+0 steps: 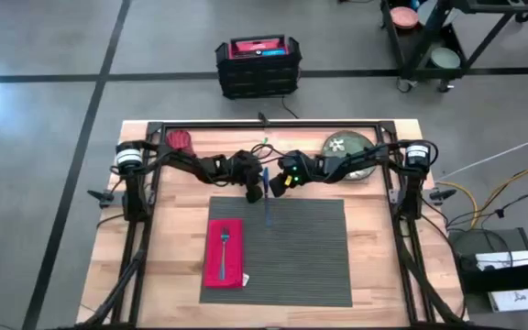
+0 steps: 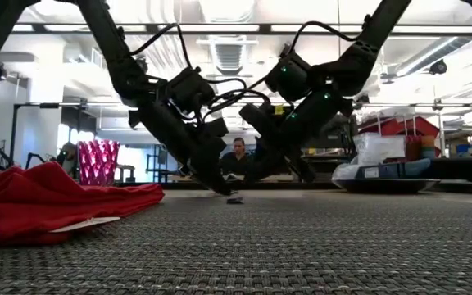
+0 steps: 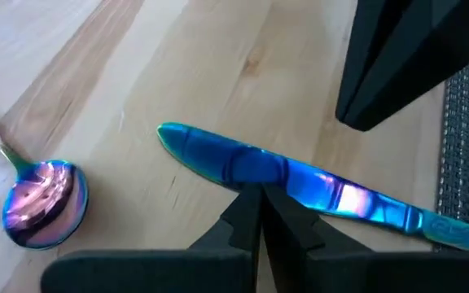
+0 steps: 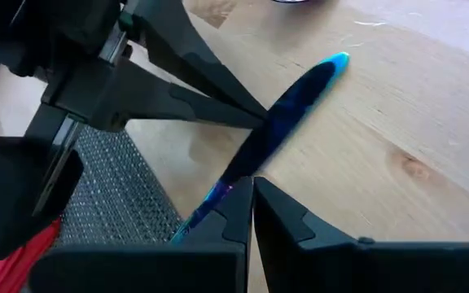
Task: Set table place
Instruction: Put the blue knife on the right side of the table mat
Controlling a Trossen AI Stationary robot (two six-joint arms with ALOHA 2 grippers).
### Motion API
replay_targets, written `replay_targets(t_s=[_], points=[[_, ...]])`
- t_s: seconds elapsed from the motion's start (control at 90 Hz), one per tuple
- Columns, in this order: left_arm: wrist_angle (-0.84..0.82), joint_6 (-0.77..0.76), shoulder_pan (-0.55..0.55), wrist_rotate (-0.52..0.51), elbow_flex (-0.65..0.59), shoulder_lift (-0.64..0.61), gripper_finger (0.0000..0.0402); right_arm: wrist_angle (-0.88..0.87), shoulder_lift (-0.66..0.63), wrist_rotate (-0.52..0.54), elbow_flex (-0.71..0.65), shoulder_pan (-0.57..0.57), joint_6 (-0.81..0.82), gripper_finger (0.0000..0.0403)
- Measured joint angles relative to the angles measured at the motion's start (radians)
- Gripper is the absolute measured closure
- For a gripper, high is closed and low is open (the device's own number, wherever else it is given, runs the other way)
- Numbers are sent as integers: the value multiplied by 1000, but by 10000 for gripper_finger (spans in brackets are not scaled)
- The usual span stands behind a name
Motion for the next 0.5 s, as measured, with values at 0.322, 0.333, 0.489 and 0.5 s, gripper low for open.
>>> replay_targets(t_s=[0.322,0.333,0.489,0.5], points=[[-4,-1,1,15,0,2,402,40,66,1,4,-9,178,322],[-3,-1,1,15,0,2,402,42,69,-4,5,-10,188,318],[1,13,2,29,-1,3,402,16,118,-33,54,-29,242,270],[2,15,2,30,-1,3,402,11,120,-36,59,-30,243,267]])
